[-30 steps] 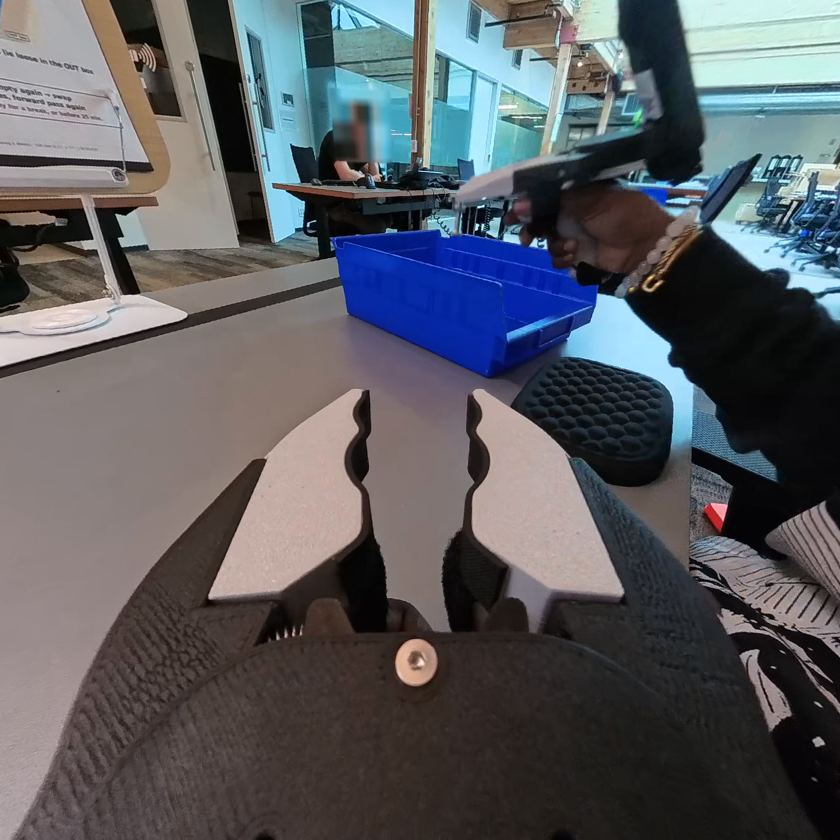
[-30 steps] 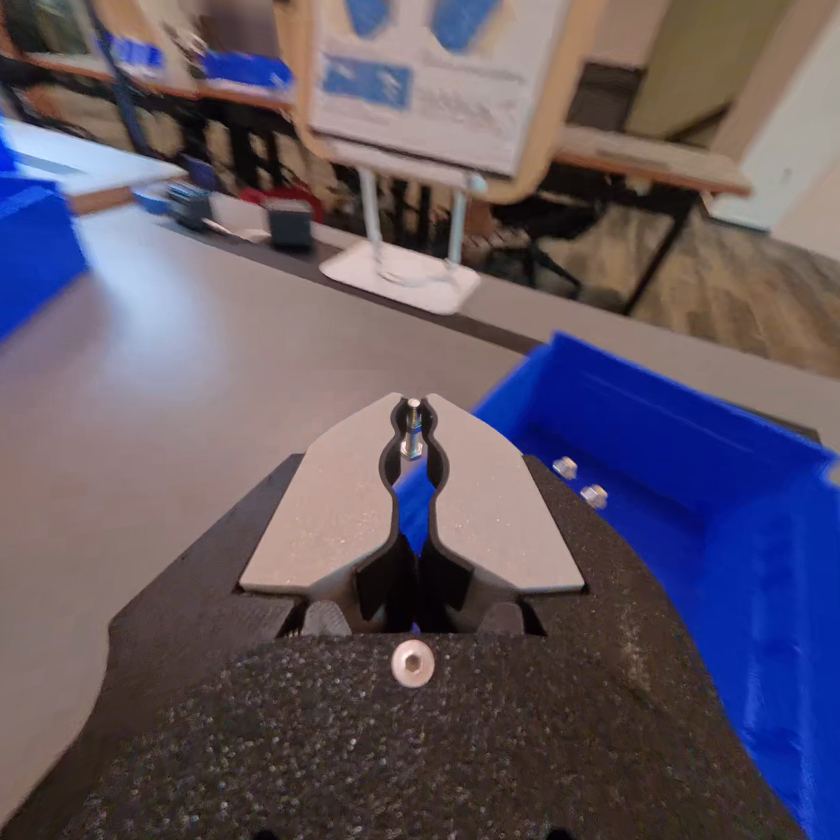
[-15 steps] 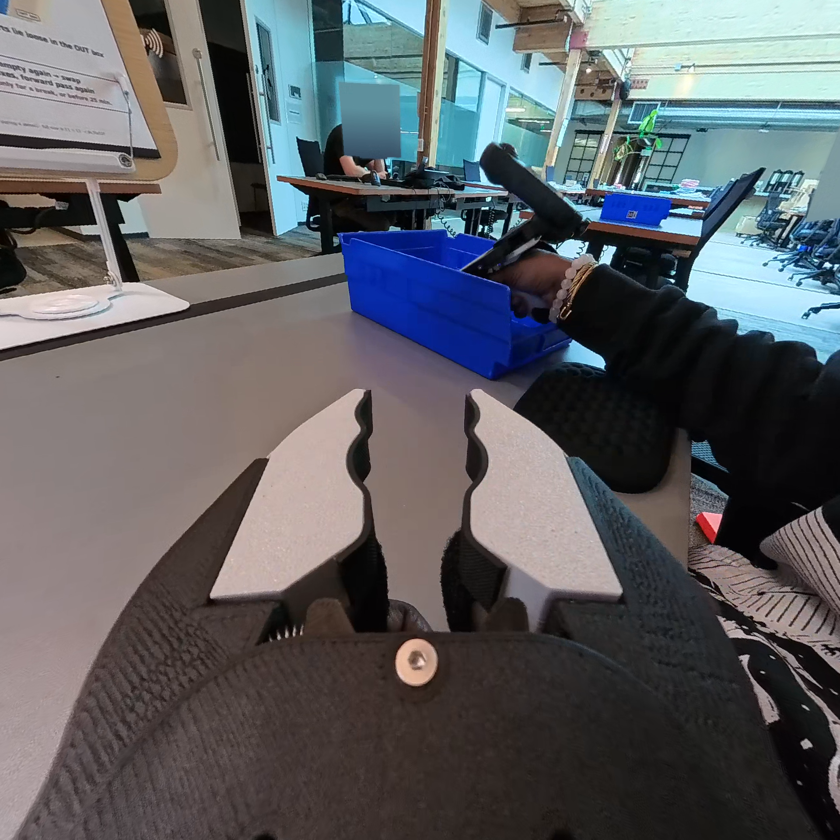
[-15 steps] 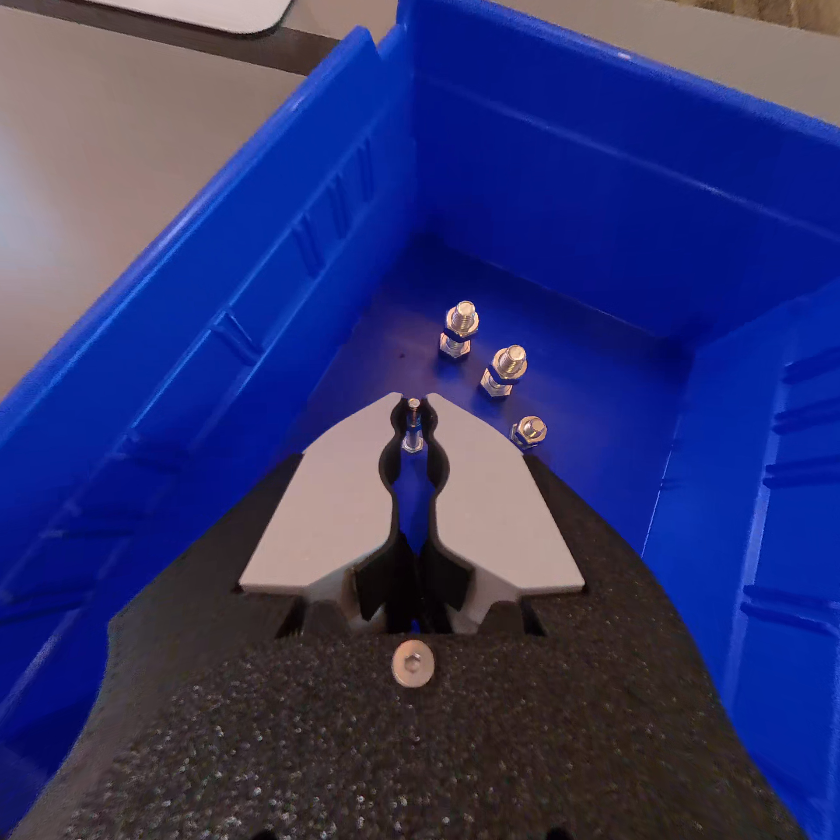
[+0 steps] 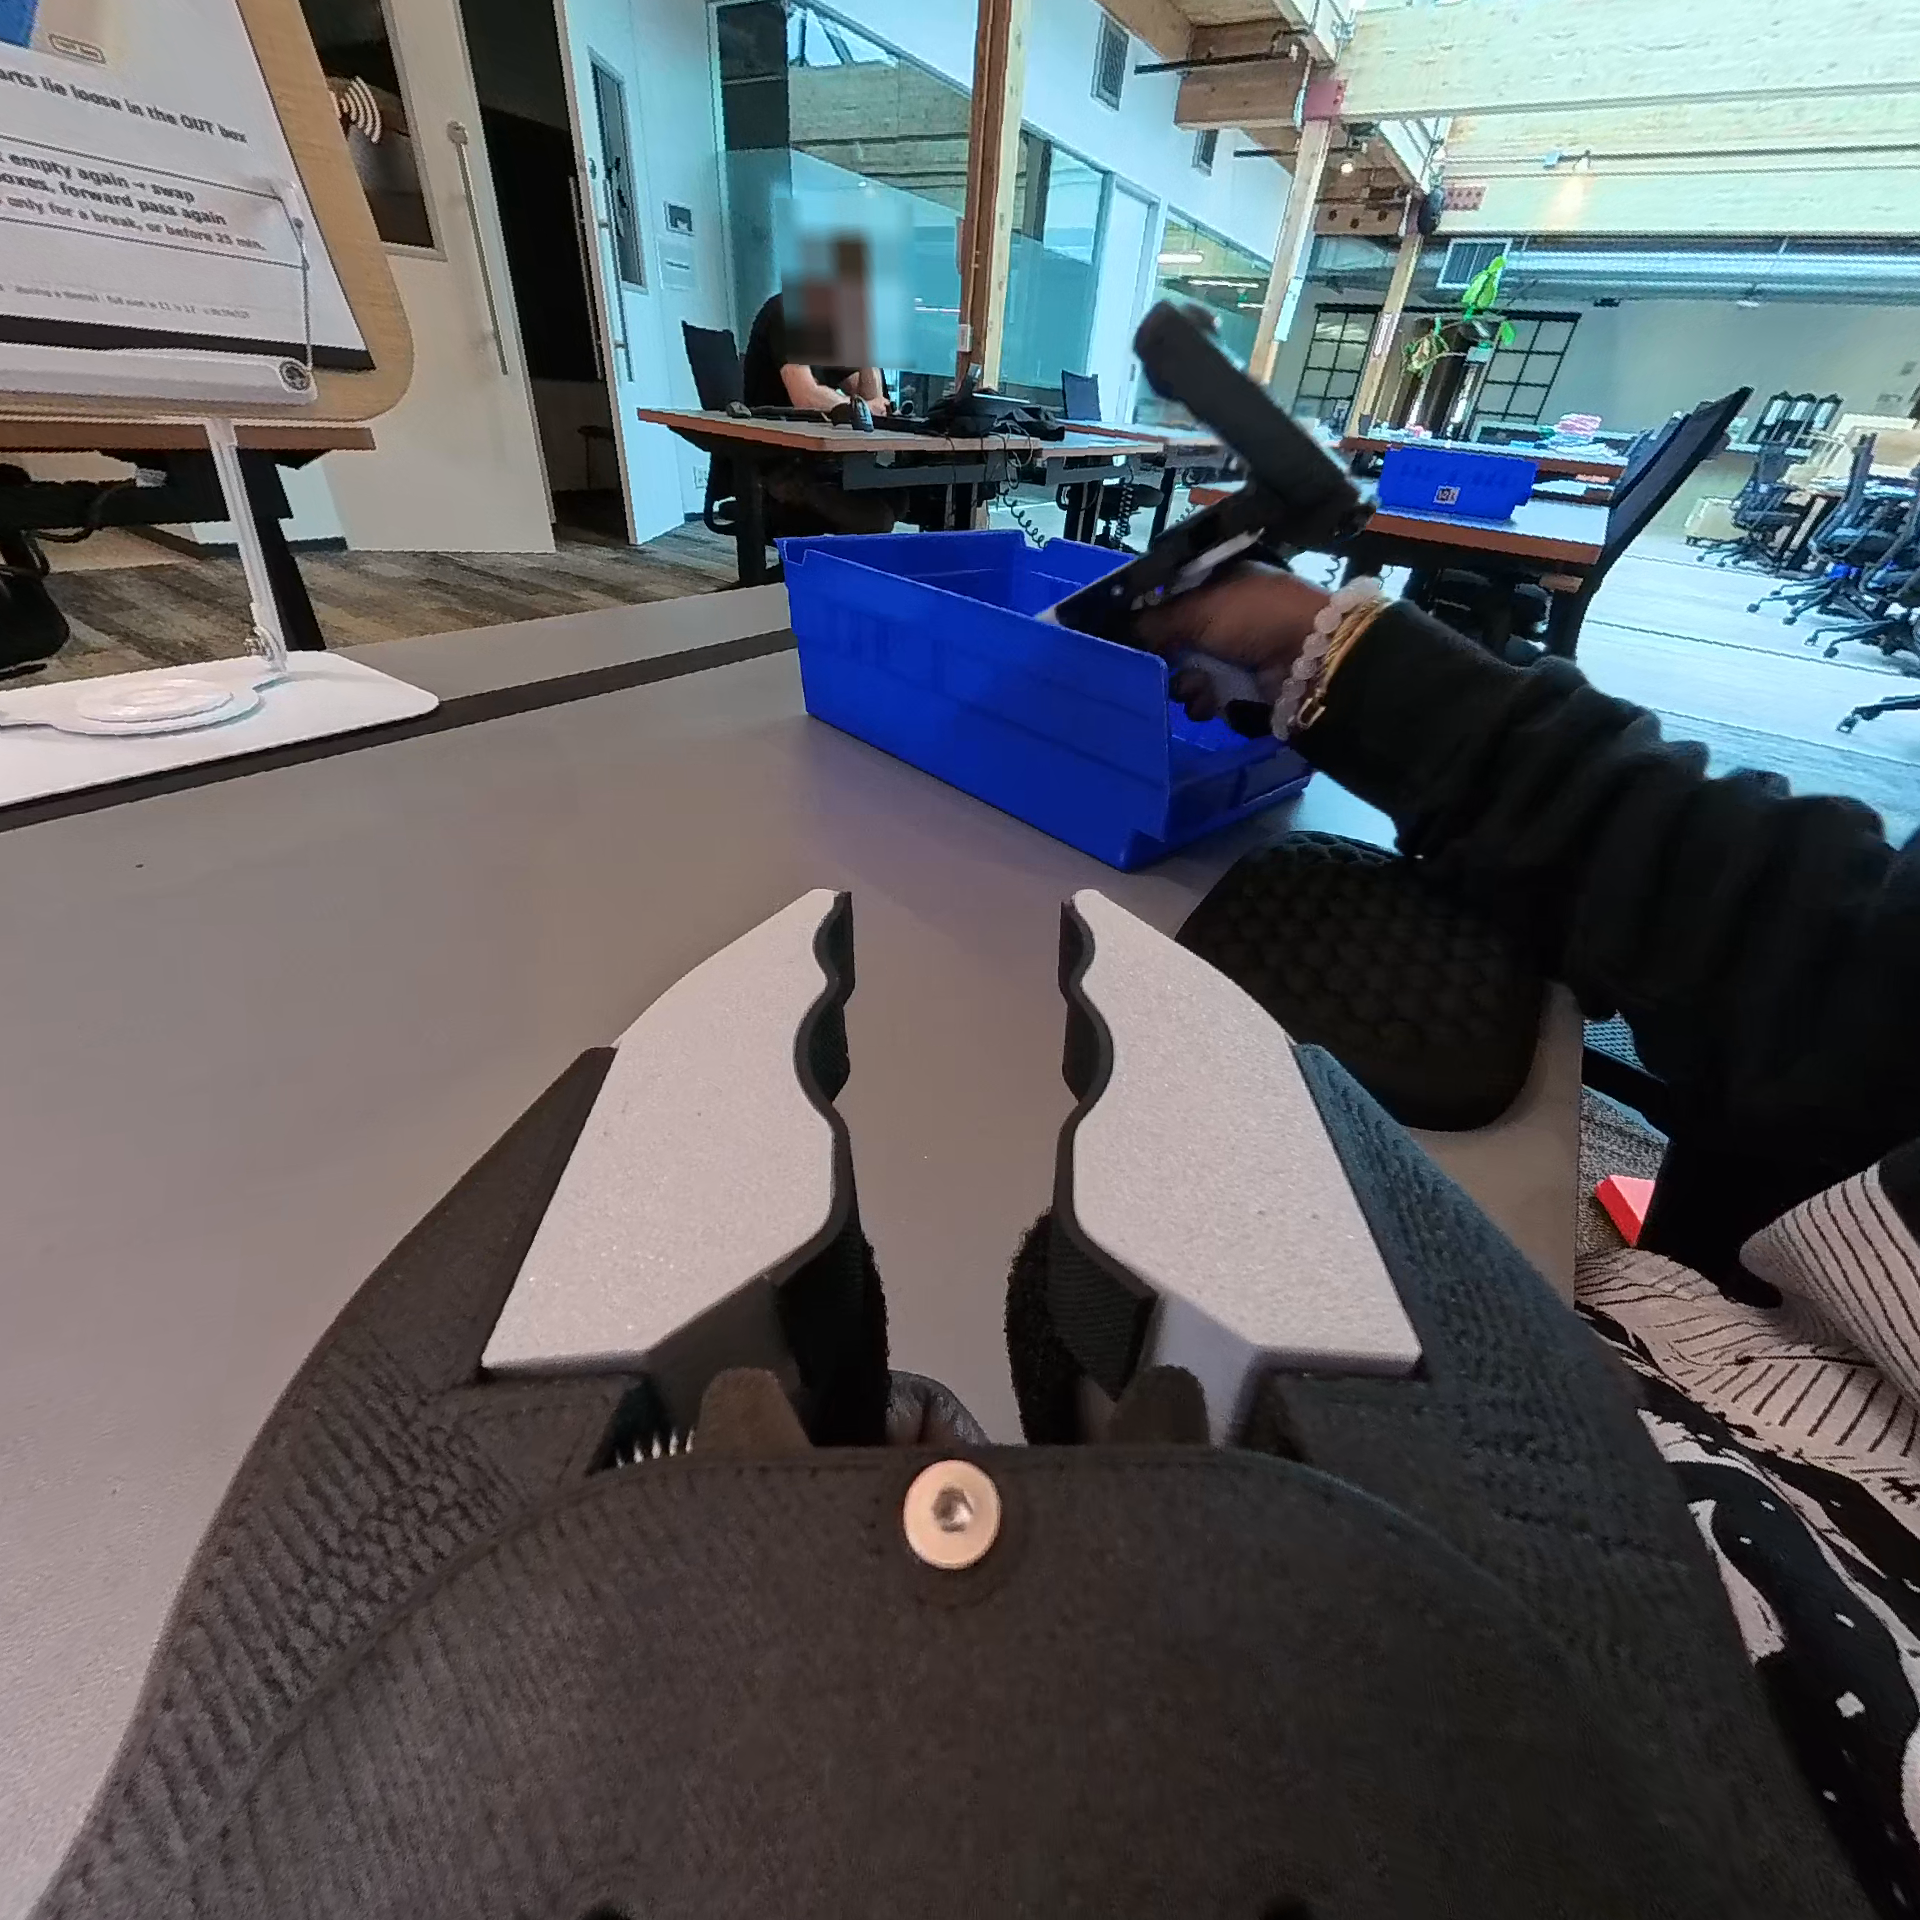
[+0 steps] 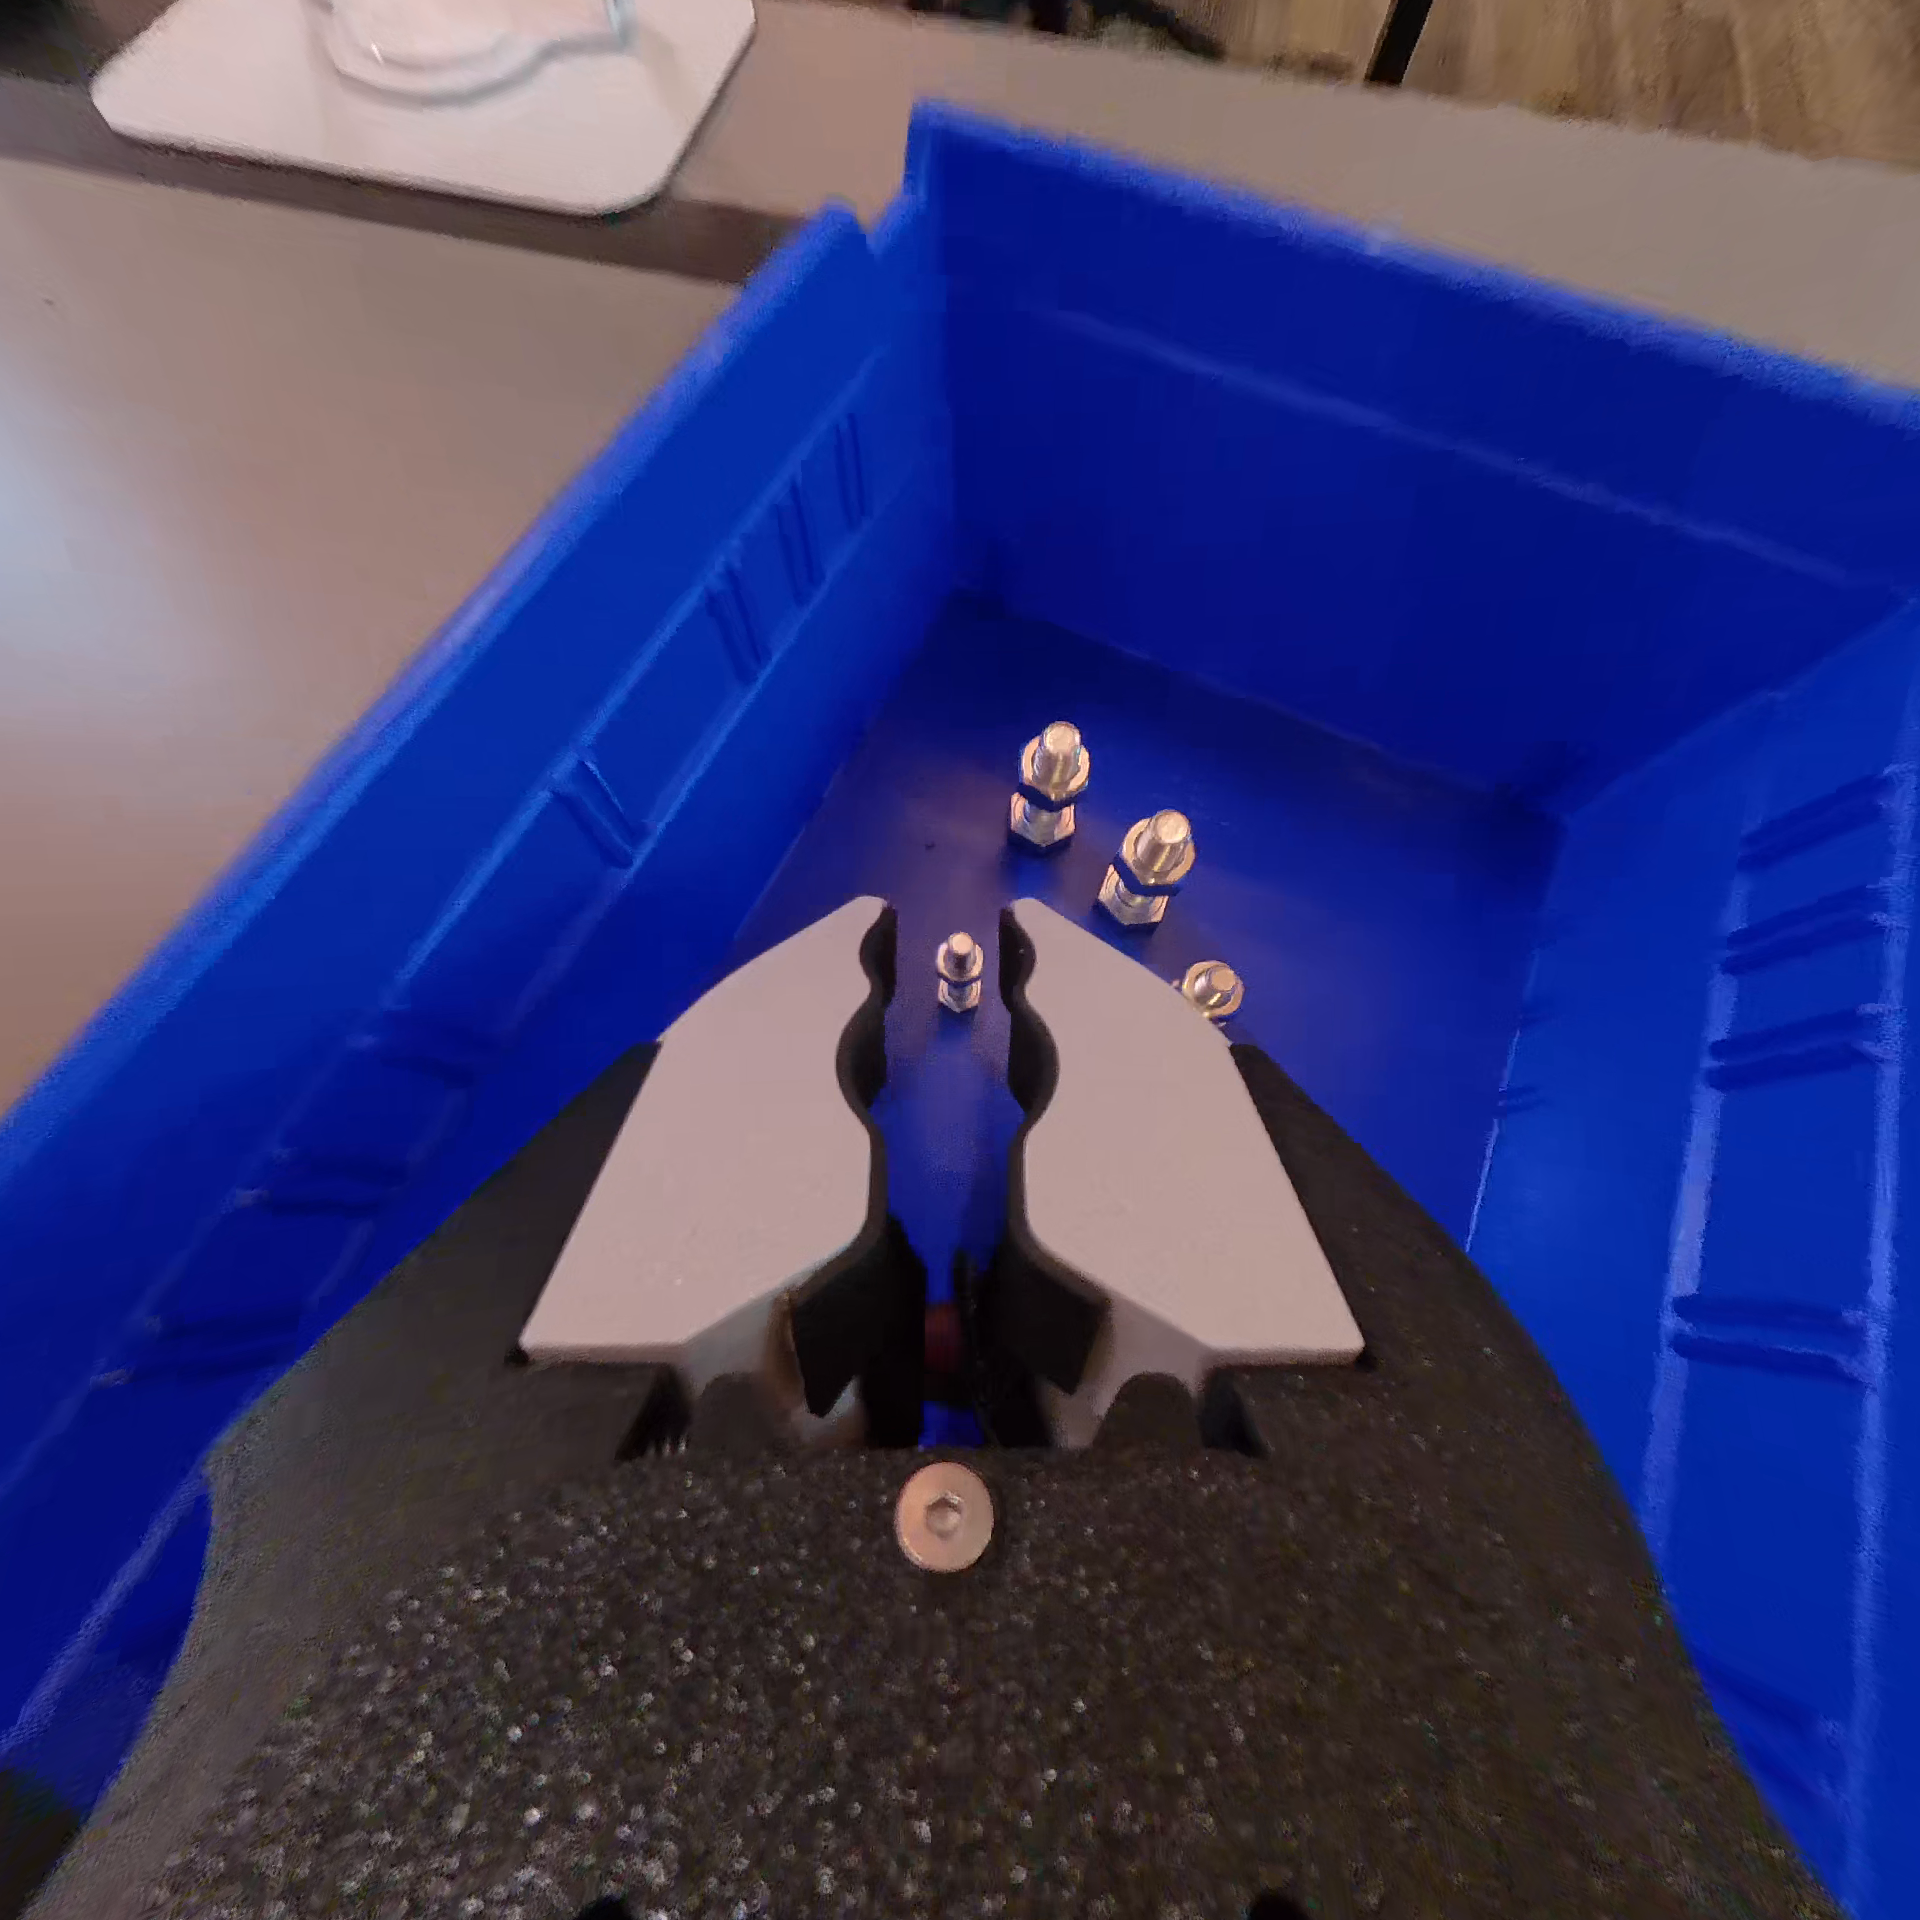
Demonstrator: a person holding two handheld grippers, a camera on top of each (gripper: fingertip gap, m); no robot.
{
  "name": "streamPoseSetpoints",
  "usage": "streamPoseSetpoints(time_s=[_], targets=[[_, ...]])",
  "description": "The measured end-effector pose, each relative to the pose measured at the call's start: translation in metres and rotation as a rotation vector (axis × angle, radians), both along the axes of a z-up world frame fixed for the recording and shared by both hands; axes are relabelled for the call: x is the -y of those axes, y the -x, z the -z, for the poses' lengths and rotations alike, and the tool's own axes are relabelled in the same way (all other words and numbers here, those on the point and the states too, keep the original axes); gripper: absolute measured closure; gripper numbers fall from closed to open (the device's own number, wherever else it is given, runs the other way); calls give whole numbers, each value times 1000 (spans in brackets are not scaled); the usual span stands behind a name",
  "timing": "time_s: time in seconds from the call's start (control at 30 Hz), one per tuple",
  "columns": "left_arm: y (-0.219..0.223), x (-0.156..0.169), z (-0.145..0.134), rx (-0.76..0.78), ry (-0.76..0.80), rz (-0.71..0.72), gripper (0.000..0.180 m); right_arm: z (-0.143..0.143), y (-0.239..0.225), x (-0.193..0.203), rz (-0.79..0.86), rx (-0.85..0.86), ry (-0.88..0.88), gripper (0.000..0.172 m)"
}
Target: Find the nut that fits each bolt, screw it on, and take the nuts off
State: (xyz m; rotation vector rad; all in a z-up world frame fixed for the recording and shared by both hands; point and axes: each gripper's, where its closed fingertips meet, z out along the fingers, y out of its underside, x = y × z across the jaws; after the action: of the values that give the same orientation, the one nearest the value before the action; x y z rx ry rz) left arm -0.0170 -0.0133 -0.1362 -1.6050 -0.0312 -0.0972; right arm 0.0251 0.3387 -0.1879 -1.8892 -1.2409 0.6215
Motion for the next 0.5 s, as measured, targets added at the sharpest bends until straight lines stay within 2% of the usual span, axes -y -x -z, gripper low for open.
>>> streamPoseSetpoints(time_s=[0.13,0.27,0.37,0.5], targets=[[0,0,0,3,0,-1,143,-54,-6,24,-7,-229,-65,133],[0,0,-1,0,-4,-2,143,-104,-22,82,-108,-479,-71,123],[0,2,-5,-1,-20,-5,143,-120,-37,131,-216,-620,-94,123],[-2,10,-18,37,-40,27,143,-116,-48,177,-375,-706,-135,127]])
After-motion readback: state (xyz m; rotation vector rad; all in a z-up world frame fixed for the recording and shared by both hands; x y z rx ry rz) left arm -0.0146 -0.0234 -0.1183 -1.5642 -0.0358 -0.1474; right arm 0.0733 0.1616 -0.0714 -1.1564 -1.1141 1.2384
